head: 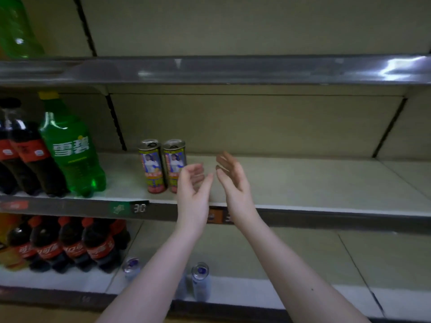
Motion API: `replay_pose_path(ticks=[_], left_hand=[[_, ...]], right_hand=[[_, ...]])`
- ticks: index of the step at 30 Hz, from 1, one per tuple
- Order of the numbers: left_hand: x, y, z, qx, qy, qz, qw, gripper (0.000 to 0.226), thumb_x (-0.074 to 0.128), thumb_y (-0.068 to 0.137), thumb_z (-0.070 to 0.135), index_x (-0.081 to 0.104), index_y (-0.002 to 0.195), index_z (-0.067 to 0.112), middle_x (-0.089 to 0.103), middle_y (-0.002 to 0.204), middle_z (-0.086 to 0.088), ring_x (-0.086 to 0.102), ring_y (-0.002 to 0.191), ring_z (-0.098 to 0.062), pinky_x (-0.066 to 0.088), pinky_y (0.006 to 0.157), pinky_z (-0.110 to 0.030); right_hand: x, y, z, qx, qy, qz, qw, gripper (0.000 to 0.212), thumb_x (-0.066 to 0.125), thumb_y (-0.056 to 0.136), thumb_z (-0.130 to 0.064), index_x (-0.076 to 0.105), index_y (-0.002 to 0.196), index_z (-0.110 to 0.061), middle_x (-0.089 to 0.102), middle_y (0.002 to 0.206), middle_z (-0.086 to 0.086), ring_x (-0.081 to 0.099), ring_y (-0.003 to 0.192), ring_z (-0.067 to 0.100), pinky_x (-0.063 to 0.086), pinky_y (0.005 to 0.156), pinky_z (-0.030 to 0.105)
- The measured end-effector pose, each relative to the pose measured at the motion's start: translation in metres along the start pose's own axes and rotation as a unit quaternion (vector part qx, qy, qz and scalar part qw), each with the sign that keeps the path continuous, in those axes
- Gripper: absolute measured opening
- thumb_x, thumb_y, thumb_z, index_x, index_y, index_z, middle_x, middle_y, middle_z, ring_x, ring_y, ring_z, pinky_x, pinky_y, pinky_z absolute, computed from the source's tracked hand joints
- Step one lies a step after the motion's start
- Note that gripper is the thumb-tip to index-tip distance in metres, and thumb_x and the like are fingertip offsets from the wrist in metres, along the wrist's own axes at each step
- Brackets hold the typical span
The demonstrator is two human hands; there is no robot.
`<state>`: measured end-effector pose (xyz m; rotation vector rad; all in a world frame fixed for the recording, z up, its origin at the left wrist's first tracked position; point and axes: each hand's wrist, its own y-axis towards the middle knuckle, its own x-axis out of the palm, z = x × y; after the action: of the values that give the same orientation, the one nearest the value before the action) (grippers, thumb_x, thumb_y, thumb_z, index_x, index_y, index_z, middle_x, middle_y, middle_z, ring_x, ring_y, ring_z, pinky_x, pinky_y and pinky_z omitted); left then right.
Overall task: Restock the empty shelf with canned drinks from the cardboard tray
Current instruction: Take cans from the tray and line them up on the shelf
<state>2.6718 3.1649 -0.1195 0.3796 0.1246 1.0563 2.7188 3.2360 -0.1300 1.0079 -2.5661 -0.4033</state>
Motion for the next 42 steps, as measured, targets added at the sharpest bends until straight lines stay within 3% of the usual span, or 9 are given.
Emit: replay_pose_path(ticks=[6,13,17,22,26,29,32,36,42], left_hand=[[0.075,-0.064,0.004,-0.009,-0.060,-0.115,0.992,0.021,0.055,0.089,0.005,0.050,0.099,0.023,0.056,0.100,0.009,0.056,0.083,0.013,0.043,0.076,-0.006],[0.186,-0.172,-0.006,-0.017,-0.055,-0.258,0.964,0.021,0.057,0.088,0.005,0.051,0.105,0.015,0.056,0.100,0.008,0.055,0.082,0.012,0.043,0.075,-0.005],[0.269,-0.261,-0.027,-0.065,-0.018,-0.358,0.931,0.020,0.059,0.087,0.009,0.053,0.097,0.025,0.058,0.096,0.011,0.054,0.078,0.014,0.042,0.071,-0.002],[0.367,-0.372,-0.051,-0.121,0.025,-0.520,0.845,0.019,0.061,0.086,0.011,0.056,0.100,0.025,0.060,0.102,0.010,0.057,0.085,0.005,0.046,0.073,-0.010],[0.423,-0.453,-0.067,-0.163,0.046,-0.593,0.787,0.022,0.059,0.087,0.008,0.054,0.103,0.023,0.059,0.107,0.007,0.057,0.091,-0.005,0.047,0.080,-0.017],[0.449,-0.501,-0.082,-0.185,0.058,-0.629,0.753,0.024,0.059,0.087,0.007,0.052,0.097,0.028,0.059,0.103,0.012,0.057,0.087,-0.003,0.045,0.078,-0.015],[0.468,-0.532,-0.101,-0.195,0.098,-0.650,0.728,0.021,0.058,0.088,0.010,0.053,0.104,0.023,0.058,0.101,0.012,0.057,0.093,-0.009,0.045,0.083,-0.022],[0.479,-0.558,-0.126,-0.205,0.170,-0.685,0.679,0.029,0.056,0.091,0.019,0.052,0.119,0.015,0.058,0.113,-0.001,0.057,0.107,-0.017,0.044,0.090,-0.027],[0.484,-0.581,-0.140,-0.199,0.240,-0.718,0.622,0.046,0.051,0.093,0.013,0.040,0.138,0.010,0.048,0.139,-0.009,0.046,0.127,-0.022,0.036,0.108,-0.035]], right_hand=[[-0.100,-0.060,-0.030,-0.034,0.020,0.111,0.993,0.031,0.048,0.086,-0.019,0.053,0.116,-0.019,0.061,0.118,0.005,0.061,0.108,0.007,0.045,0.101,0.026],[-0.255,-0.155,-0.048,-0.040,-0.029,0.275,0.960,0.021,0.043,0.095,-0.008,0.054,0.114,-0.012,0.063,0.111,0.012,0.062,0.102,0.019,0.050,0.093,0.031],[-0.369,-0.232,-0.056,0.011,-0.053,0.408,0.911,0.021,0.042,0.097,-0.004,0.056,0.108,-0.015,0.064,0.104,0.006,0.063,0.097,0.019,0.051,0.088,0.029],[-0.500,-0.334,-0.057,0.054,-0.101,0.562,0.819,0.024,0.042,0.095,0.000,0.058,0.103,-0.017,0.063,0.098,0.007,0.064,0.086,0.011,0.052,0.076,0.018],[-0.571,-0.407,-0.052,0.120,-0.113,0.637,0.753,0.021,0.044,0.094,-0.001,0.058,0.106,-0.013,0.063,0.102,0.006,0.063,0.090,0.015,0.048,0.088,0.033],[-0.610,-0.452,-0.041,0.174,-0.149,0.656,0.719,0.021,0.048,0.093,-0.006,0.058,0.110,-0.012,0.064,0.108,0.003,0.060,0.106,0.022,0.047,0.093,0.034],[-0.635,-0.486,-0.023,0.268,-0.198,0.645,0.688,0.019,0.051,0.091,-0.008,0.057,0.108,-0.013,0.061,0.097,-0.006,0.056,0.103,0.018,0.042,0.080,0.020],[-0.654,-0.517,0.010,0.426,-0.262,0.558,0.662,0.028,0.056,0.088,-0.013,0.056,0.115,-0.004,0.063,0.111,0.012,0.057,0.106,0.028,0.043,0.087,0.034],[-0.662,-0.528,0.030,0.479,-0.268,0.510,0.662,0.023,0.059,0.086,-0.018,0.062,0.107,-0.011,0.069,0.100,0.010,0.064,0.094,0.030,0.051,0.082,0.040]])
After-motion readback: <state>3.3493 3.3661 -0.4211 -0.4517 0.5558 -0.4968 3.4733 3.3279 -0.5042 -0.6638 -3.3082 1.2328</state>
